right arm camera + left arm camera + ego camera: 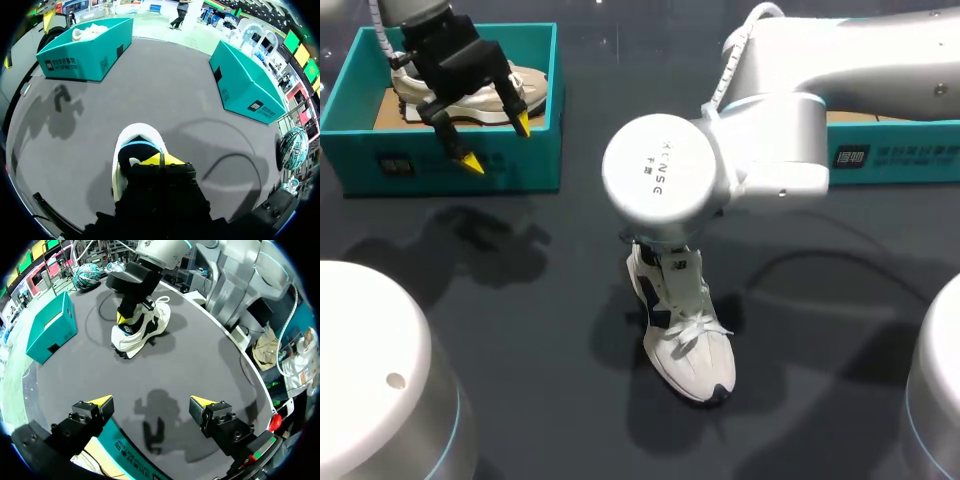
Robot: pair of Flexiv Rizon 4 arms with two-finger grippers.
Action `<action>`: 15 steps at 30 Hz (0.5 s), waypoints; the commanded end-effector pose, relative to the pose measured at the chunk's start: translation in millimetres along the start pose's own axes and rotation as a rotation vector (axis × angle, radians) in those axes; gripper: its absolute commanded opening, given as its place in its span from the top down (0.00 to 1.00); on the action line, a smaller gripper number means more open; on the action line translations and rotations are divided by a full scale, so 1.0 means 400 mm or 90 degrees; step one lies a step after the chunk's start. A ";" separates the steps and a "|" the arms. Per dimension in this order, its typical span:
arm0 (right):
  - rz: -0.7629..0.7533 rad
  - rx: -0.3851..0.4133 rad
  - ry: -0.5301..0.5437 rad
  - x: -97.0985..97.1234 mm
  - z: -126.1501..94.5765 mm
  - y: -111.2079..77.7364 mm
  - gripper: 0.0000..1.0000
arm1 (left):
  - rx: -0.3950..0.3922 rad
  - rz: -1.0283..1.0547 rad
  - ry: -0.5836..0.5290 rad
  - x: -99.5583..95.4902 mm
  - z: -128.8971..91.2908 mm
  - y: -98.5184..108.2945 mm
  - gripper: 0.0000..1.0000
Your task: Take the shoe out of the shoebox, open the shoe tongue, remove and reinsert the insole, then place the shoe into the shoebox
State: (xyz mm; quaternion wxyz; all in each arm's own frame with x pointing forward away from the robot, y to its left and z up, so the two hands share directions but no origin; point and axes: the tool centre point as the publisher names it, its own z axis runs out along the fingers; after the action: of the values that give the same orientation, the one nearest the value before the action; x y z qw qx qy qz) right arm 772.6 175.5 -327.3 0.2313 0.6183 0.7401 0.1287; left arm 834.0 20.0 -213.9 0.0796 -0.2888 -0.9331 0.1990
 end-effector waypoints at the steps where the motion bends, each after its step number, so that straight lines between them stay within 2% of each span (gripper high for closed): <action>1: -0.002 0.011 0.021 0.002 0.038 0.003 1.00 | -0.001 0.000 0.001 0.001 -0.001 0.001 0.00; 9: -0.026 0.032 0.047 0.034 0.079 0.001 1.00 | -0.001 0.000 0.001 0.001 -0.001 0.001 0.00; 15: -0.031 0.066 0.054 0.041 0.115 -0.024 1.00 | -0.001 0.000 0.001 0.001 -0.001 0.001 0.00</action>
State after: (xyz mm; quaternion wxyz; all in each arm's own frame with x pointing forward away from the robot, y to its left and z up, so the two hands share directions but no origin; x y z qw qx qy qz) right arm 778.7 182.7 -360.3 0.1769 0.6050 0.7680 0.1133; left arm 834.0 20.0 -213.9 0.0796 -0.2888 -0.9331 0.1989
